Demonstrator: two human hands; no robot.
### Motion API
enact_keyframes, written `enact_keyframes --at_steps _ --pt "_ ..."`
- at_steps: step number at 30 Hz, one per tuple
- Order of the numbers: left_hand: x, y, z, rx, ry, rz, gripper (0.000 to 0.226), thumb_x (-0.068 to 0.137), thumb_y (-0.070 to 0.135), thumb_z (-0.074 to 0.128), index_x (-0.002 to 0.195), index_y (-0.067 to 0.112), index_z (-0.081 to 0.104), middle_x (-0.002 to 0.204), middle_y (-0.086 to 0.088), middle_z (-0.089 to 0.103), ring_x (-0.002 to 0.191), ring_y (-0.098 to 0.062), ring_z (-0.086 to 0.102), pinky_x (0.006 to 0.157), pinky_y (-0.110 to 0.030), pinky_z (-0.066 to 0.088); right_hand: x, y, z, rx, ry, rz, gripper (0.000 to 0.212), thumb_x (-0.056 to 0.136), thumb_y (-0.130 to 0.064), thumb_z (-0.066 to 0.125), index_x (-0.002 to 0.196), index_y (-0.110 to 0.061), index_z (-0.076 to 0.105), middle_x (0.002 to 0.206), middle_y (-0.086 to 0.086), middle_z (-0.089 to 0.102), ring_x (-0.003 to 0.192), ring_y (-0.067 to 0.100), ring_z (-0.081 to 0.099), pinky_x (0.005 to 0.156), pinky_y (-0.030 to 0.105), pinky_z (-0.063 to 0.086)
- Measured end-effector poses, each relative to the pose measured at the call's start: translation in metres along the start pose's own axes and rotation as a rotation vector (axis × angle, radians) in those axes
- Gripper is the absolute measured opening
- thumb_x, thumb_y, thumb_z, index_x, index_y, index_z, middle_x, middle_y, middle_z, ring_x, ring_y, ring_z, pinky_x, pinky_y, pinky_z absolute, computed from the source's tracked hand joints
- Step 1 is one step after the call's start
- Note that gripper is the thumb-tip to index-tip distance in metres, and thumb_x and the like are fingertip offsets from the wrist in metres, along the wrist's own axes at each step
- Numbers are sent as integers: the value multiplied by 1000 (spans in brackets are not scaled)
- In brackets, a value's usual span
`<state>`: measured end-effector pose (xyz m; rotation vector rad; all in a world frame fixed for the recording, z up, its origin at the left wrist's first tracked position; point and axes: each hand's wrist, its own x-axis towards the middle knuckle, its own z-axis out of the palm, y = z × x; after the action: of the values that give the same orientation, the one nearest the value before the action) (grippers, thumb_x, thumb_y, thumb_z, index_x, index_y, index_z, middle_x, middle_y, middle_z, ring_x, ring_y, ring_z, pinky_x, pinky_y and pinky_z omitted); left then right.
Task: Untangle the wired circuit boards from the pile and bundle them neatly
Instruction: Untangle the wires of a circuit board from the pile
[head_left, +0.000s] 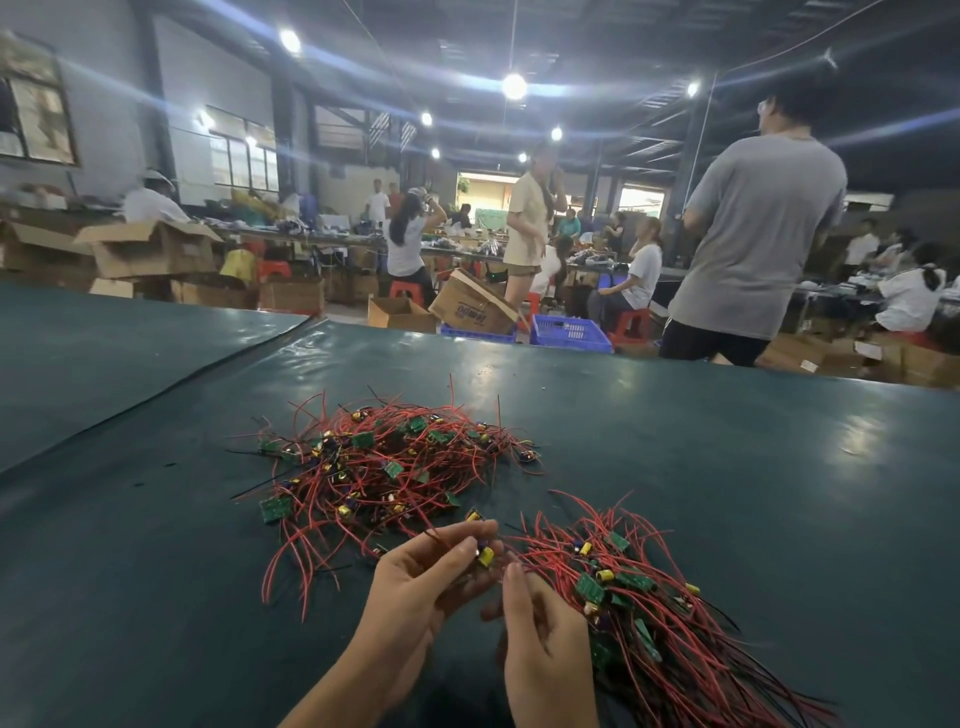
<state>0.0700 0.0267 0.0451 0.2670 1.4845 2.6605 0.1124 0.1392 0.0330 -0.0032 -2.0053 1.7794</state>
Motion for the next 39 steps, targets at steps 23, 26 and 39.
enact_keyframes --at_steps 23,26,39 --pt "-4 -10 8 405 -116 -38 54 75 49 60 81 -3 71 68 -22 62 64 -28 58 59 -29 47 6 -5 -5 167 66 100 26 89 -11 65 71 -26 77 72 -2 75 69 8 70 59 13 51" --pt "-4 -10 7 392 -127 -16 44 78 47 58 84 6 75 74 -29 65 68 -34 63 66 -35 52 4 -9 -3 248 18 124 21 86 -16 66 74 -27 78 74 1 75 70 11 72 59 14 53" --pt "-4 -4 10 360 -95 99 37 78 29 60 48 9 57 43 -9 48 37 -11 43 46 -19 37 16 -3 -4 469 150 332 13 80 -23 69 74 -21 81 50 -2 59 40 6 49 41 18 41"
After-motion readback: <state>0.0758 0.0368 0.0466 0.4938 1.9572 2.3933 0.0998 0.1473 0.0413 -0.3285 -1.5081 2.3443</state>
